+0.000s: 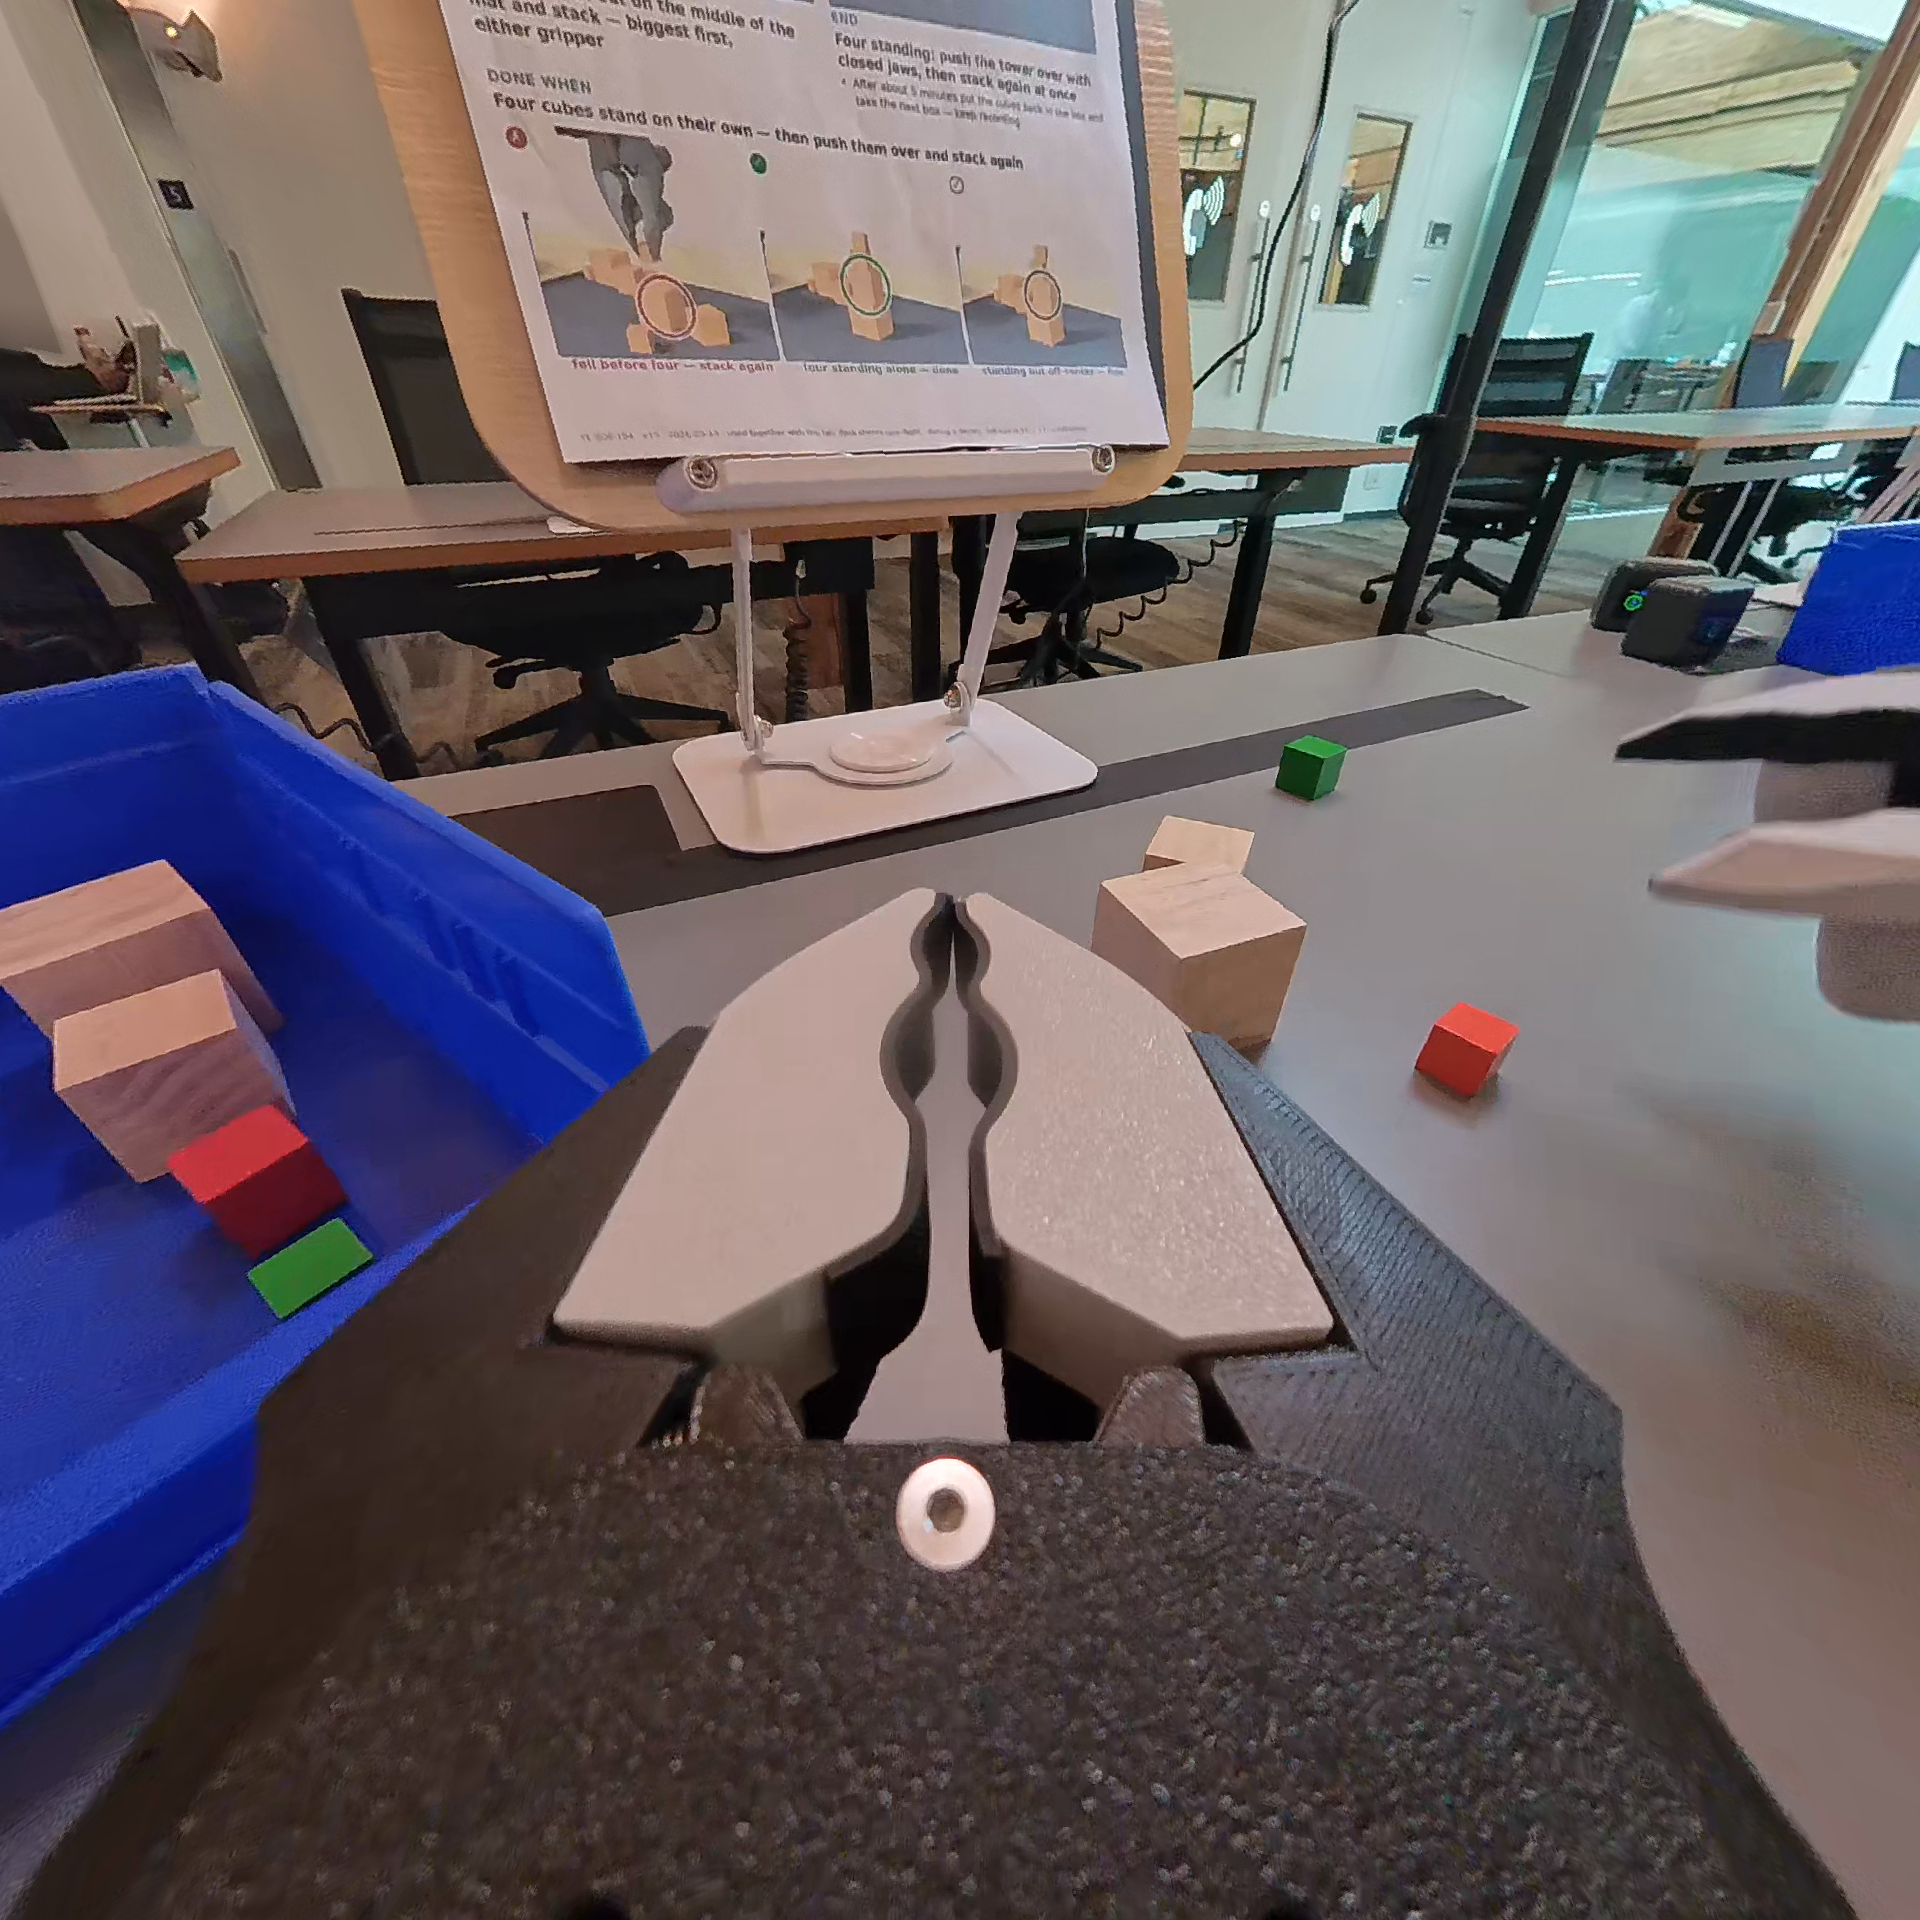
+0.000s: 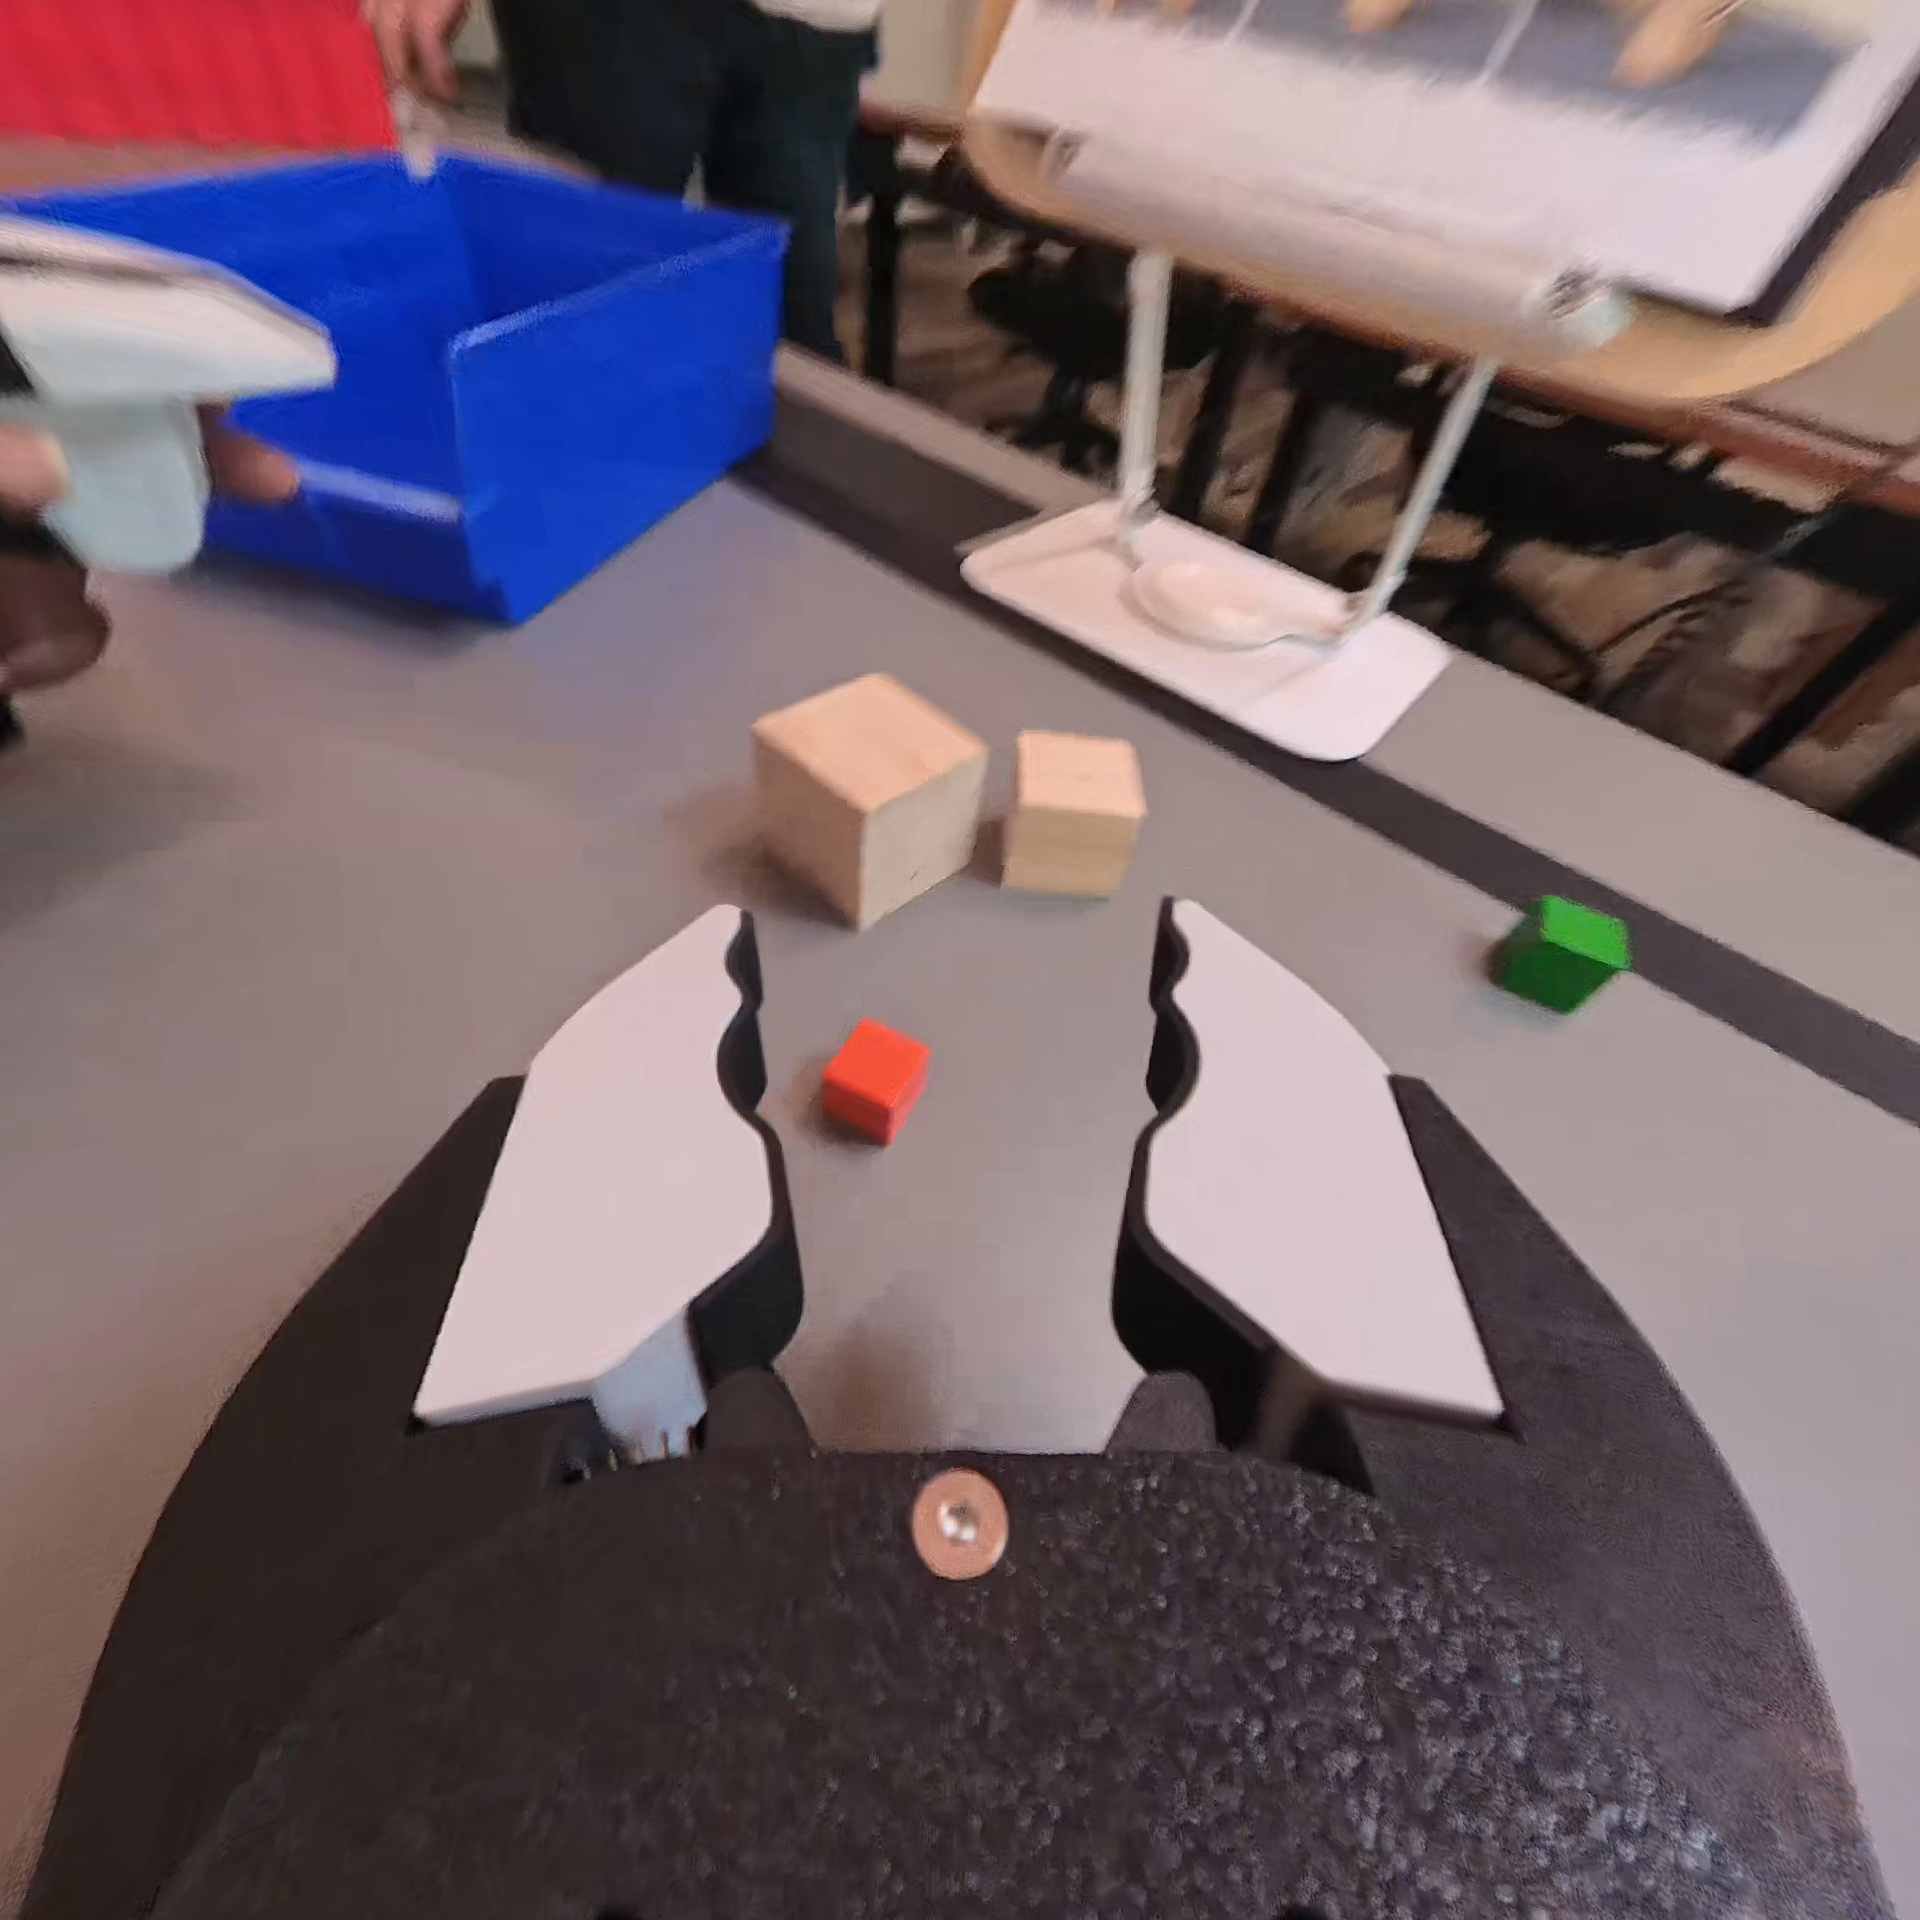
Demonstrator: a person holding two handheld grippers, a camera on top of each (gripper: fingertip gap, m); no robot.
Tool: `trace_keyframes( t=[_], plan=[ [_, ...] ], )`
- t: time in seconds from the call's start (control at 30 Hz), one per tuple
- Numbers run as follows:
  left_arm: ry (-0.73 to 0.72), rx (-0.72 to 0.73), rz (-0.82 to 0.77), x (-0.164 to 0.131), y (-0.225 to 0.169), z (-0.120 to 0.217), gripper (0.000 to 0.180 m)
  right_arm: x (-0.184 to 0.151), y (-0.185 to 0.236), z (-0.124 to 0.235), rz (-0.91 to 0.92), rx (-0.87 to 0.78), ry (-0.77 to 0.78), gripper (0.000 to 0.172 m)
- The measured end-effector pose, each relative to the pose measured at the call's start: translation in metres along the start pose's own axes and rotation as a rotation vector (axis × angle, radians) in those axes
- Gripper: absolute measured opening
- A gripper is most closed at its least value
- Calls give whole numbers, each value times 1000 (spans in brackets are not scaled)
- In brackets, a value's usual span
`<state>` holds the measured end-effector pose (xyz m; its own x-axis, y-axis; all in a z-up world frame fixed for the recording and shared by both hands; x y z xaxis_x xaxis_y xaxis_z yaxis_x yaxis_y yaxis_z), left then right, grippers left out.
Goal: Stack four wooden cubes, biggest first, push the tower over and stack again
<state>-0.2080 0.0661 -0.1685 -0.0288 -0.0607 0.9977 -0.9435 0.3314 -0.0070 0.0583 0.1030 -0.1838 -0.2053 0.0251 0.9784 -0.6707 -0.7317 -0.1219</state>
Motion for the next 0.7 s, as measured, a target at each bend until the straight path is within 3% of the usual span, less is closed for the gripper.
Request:
trace_keyframes(
  t=[0.27, 0.47, 0.7],
  plan=[
    [-5, 2, -25, 2, 0, 0, 0, -17, 25, -45, 154, 262, 173, 80],
    [0, -9, -25, 1, 0, 0, 0, -5, 18, -99, 285, 414, 322, 90],
    [17, -27, -17, -3, 2, -3, 0, -2, 12, -138, 441, 562, 565, 87]
  ],
)
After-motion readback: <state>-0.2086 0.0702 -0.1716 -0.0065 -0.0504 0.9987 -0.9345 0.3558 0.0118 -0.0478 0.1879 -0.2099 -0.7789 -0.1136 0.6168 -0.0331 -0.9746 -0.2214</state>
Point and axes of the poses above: each gripper's, where its closed fingertips meet, z back along the fingers, x out of its top, y = z × x across the jaws, the point moved 6 cm from there along z, back along the fingers, and after that the axes turned 7 degrees about -y, right-handed, at the moved point
